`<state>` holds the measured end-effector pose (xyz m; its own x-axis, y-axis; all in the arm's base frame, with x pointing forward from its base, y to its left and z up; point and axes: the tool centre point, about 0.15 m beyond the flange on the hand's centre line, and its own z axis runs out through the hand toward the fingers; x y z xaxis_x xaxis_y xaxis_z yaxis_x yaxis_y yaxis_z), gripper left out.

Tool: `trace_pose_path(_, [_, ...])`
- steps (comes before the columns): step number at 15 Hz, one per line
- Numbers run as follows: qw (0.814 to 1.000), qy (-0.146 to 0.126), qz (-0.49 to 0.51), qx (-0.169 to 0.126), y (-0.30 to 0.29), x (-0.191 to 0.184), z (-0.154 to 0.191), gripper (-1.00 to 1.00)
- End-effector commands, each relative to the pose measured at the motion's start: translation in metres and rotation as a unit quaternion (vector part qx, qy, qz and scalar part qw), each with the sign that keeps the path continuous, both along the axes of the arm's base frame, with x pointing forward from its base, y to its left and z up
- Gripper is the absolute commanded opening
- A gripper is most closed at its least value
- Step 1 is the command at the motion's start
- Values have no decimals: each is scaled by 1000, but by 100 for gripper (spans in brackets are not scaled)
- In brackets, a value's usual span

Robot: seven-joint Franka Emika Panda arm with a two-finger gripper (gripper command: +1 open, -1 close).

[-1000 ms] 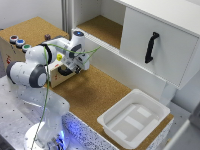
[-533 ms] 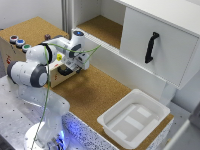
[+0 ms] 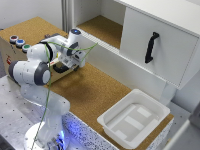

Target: Close the drawer

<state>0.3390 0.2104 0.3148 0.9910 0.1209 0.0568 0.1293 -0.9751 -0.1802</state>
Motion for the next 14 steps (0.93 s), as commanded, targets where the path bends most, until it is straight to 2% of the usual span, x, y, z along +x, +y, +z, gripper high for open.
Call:
trace_pose_path(1, [999,24,18,-32,81,-19,-29,-100])
trace_pose_path(4, [999,13,10,-36,104,-20,-23,-100])
trace_pose_path(9, [1000,2,0,-12,137,-36,-3,-100])
trace_pose_path(10, [1000,0,-6,-9,140,-41,3,100])
trace_pose_path(14, [998,-42,-38,11,127,-65,48,100])
